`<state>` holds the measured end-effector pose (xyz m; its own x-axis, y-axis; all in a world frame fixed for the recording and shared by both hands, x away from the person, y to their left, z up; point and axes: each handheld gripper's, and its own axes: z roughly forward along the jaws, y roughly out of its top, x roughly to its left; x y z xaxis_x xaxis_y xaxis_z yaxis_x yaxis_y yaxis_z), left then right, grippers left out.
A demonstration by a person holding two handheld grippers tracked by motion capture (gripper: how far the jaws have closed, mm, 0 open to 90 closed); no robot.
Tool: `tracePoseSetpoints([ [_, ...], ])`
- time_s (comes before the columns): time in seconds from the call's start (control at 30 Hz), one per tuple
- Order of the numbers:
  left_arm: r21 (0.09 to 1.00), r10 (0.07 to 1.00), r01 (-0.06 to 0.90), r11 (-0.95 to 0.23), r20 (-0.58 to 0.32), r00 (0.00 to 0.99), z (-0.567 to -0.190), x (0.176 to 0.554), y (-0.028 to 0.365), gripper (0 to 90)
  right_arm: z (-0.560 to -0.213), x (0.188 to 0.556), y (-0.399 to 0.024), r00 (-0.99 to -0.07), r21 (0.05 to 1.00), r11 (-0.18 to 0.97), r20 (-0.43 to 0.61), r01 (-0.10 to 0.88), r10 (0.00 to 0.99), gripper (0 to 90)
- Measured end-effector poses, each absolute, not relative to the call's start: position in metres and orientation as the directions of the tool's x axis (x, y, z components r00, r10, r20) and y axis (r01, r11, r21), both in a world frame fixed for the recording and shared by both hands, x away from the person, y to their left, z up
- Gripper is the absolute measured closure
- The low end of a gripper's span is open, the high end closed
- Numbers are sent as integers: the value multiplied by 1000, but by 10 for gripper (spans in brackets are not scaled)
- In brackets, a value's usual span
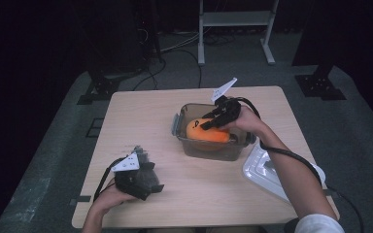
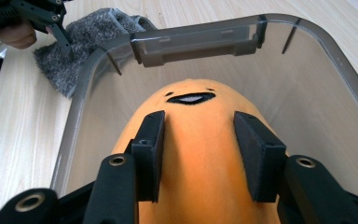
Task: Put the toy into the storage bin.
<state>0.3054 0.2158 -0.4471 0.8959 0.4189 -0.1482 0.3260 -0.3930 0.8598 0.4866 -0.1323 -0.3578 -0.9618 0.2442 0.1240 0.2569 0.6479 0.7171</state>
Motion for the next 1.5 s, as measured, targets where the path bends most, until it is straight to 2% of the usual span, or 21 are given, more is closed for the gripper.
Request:
tracePoseSetpoints([
  [0.13,860,419,327,-391,-150,896,-447,305,216,59,-360,486,-132,-962,710,656,119,256,247,545],
  [0.2,860,418,326,-393,-149,896,-447,305,215,58,-359,486,-133,-963,723,642,128,255,238,595],
  [0.77,858,415,323,-398,-146,898,-447,305,215,58,-343,473,-138,-968,738,632,129,238,215,543],
  [1.5,852,412,326,-408,-147,899,-449,305,212,51,-317,442,-189,-960,794,558,116,244,255,464],
])
